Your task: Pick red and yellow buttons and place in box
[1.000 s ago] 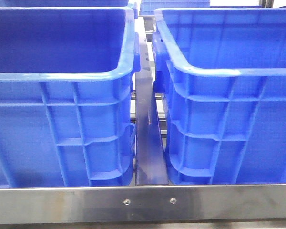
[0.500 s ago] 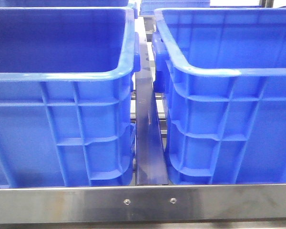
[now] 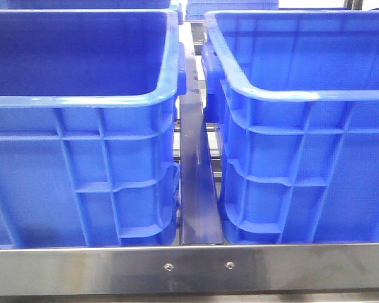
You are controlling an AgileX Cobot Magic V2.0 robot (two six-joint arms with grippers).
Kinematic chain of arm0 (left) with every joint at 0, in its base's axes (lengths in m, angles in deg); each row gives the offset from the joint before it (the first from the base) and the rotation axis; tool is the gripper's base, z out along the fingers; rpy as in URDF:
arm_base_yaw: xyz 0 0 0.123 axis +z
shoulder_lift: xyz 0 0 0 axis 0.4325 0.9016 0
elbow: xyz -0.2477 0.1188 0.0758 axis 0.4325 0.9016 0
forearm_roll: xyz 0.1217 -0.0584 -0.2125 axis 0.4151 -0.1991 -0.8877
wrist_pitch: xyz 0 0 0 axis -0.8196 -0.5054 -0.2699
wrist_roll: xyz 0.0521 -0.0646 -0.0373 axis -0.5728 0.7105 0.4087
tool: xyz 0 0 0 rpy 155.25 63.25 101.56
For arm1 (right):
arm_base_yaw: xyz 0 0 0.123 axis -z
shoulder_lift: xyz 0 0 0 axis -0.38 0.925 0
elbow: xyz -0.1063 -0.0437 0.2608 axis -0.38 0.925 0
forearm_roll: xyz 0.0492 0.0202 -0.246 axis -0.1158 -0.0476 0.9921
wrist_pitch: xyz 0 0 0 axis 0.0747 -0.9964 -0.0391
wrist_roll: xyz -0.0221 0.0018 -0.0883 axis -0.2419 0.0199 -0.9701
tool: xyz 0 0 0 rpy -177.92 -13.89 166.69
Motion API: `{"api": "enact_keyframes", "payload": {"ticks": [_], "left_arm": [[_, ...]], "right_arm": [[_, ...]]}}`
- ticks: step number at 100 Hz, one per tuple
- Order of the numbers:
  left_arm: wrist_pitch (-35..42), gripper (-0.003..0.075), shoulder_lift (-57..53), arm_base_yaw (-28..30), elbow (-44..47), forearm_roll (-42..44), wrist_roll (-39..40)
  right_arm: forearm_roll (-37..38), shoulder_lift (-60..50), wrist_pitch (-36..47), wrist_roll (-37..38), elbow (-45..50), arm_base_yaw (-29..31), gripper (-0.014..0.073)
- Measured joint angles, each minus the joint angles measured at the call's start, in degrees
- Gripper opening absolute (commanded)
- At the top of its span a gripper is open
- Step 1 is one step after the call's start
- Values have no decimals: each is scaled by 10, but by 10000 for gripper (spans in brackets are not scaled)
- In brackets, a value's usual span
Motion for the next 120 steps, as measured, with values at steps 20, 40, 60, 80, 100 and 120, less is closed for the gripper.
{"api": "enact_keyframes", "payload": {"ticks": [20,40,60,80,100,120], "left_arm": [[0,-19,0,0,0,0,0],[0,-19,0,0,0,0,0],[0,-19,0,0,0,0,0],[0,-19,0,0,0,0,0],[0,-19,0,0,0,0,0],[0,-19,0,0,0,0,0]], "right_arm": [[61,0,98,12,0,-33,-60],[399,0,130,341,10,-33,-60],[694,-1,240,675,122,-33,-60],[740,-36,231,725,174,-33,-60],[689,-39,198,675,174,-33,-60],[679,-39,193,664,174,-33,-60]]}}
